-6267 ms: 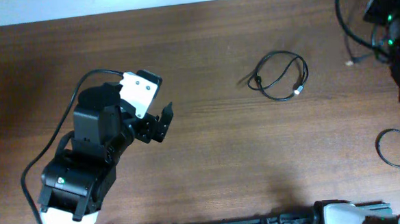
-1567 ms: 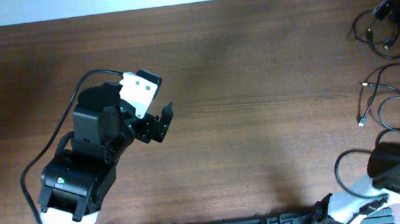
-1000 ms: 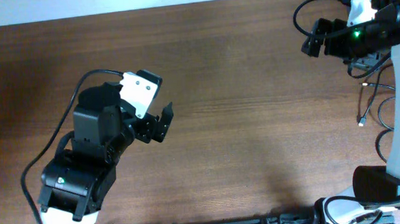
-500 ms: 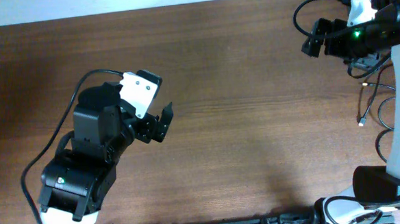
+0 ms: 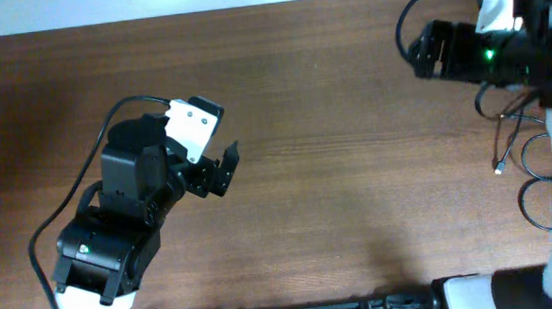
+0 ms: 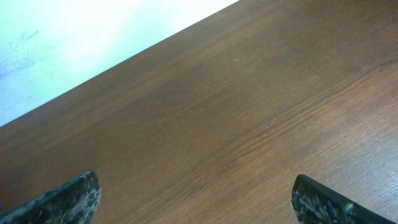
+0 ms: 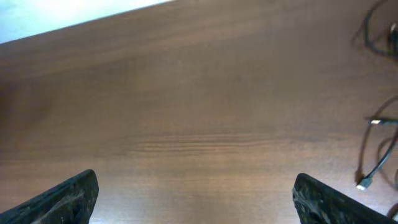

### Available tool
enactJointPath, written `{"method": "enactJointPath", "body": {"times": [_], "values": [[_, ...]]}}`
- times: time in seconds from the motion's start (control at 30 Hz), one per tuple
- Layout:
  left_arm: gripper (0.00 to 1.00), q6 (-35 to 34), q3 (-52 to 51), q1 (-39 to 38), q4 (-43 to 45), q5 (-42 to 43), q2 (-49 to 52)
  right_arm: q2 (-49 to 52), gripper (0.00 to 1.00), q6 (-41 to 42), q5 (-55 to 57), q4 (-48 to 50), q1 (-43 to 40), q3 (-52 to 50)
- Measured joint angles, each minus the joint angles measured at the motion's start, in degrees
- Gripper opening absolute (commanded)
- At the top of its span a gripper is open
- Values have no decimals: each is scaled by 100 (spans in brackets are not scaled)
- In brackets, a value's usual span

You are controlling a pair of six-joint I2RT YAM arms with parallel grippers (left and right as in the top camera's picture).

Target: Untangle cables

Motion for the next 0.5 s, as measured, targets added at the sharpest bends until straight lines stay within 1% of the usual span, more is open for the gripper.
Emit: {"method": "enactJointPath", "body": {"times": [0.07, 0.17, 0.27, 0.33, 0.37, 0.4, 0.43, 0.5], "values": [[99, 0, 0, 0, 0, 0, 0, -278, 99, 0, 170, 90, 302, 0], [99, 0, 0, 0, 0, 0, 0, -531, 99, 22, 280, 125, 505, -2], [99, 0, 0, 0, -2, 0, 0, -914, 99, 109, 343, 697, 551, -575], [99, 0, 0, 0, 2, 0, 0, -1377, 99, 166, 367, 1469, 551, -1668], [99, 0, 0, 0, -2, 0, 0, -1473, 99, 179, 372, 1620, 551, -1939], [99, 2, 0, 0, 2, 0, 0, -1825, 99, 190, 382, 2326, 557, -2935], [99, 2, 0, 0, 2, 0, 0, -2024, 99, 197, 382, 2656, 560, -3526], [99, 7, 0, 0, 4, 0, 0, -2476, 99, 197, 382, 3661, 562, -4843]]}}
